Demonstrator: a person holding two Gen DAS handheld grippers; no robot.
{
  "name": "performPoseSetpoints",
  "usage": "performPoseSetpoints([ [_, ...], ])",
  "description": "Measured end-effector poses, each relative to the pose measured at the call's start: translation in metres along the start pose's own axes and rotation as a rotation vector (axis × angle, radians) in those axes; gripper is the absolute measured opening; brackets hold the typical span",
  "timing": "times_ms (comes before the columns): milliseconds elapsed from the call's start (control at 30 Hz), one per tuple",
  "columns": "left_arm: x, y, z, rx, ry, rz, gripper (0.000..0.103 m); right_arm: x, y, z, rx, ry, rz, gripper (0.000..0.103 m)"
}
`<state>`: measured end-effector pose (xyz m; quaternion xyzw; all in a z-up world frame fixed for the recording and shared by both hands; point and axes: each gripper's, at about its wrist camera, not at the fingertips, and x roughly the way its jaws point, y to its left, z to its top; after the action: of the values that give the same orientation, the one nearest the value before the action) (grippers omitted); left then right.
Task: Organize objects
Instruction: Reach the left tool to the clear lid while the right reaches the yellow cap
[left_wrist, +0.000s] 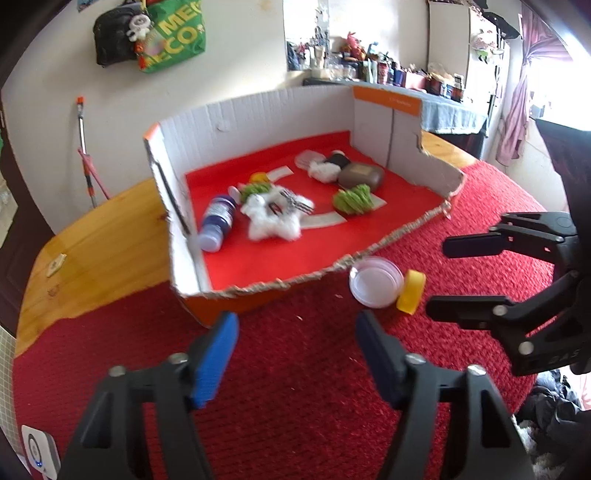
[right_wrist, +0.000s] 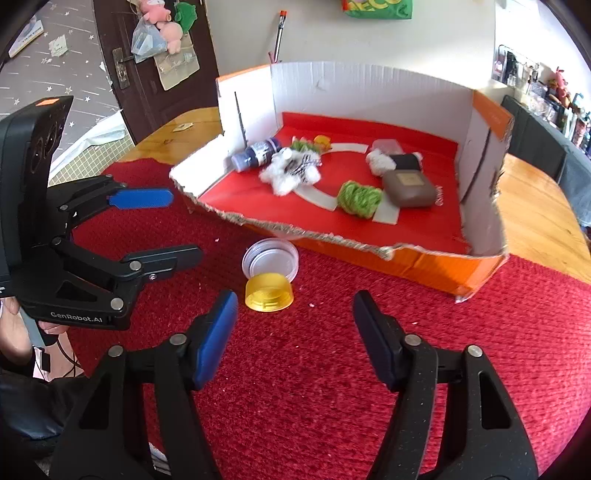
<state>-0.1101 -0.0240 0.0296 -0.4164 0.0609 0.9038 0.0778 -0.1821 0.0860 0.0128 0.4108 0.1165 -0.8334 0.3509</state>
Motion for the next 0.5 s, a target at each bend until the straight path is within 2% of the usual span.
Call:
performPoseSetpoints([
  [100,0.006,-0.004,-0.002,0.012,0.016,-0.018,0.055,0.007,0.002,-0.001,-0.001,0.011,0.012,0.06],
  [267,0.012,-0.011,-0.002,0.031,0.026,-0.033,0.055,0.017,0.001,0.002,0.005,0.019,0.018,0.06],
  [500,0.015,-0.02,0.003,0.059,0.026,-0.053,0.055,0.012,-0.019,0.002,0.058,0.0,-0.046,0.06],
])
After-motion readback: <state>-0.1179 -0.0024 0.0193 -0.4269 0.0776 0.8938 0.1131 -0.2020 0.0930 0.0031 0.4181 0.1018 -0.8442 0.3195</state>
